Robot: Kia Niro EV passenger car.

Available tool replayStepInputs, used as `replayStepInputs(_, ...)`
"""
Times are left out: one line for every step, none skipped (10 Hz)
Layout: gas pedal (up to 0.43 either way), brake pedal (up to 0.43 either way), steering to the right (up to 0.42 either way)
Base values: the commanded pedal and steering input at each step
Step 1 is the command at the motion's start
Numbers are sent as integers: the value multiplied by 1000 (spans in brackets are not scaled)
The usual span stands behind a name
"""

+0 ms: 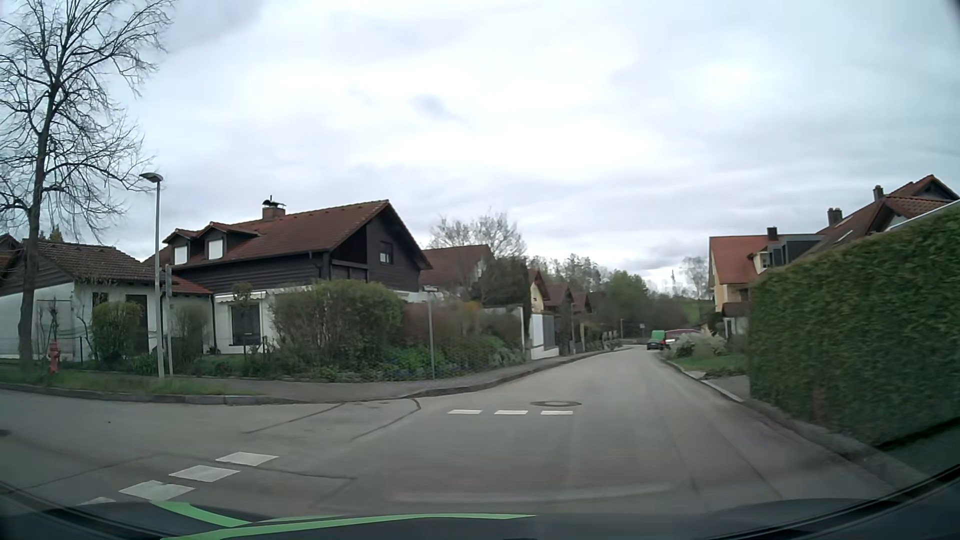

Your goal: Follow the waypoints while adhering to traffic rules and regulations

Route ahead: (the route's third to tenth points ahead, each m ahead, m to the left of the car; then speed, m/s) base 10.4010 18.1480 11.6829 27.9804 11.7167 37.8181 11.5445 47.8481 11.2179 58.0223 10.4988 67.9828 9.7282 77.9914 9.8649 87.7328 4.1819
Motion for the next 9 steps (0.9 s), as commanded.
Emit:
replayStepInputs(0,0,-411)
replayStepInputs(0,0,-436)
replayStepInputs(47,0,-455)
replayStepInputs(47,0,-469)
replayStepInputs(98,0,-475)
replayStepInputs(110,0,-475)
replayStepInputs(110,0,-474)
replayStepInputs(110,0,-474)
replayStepInputs(110,0,-475)
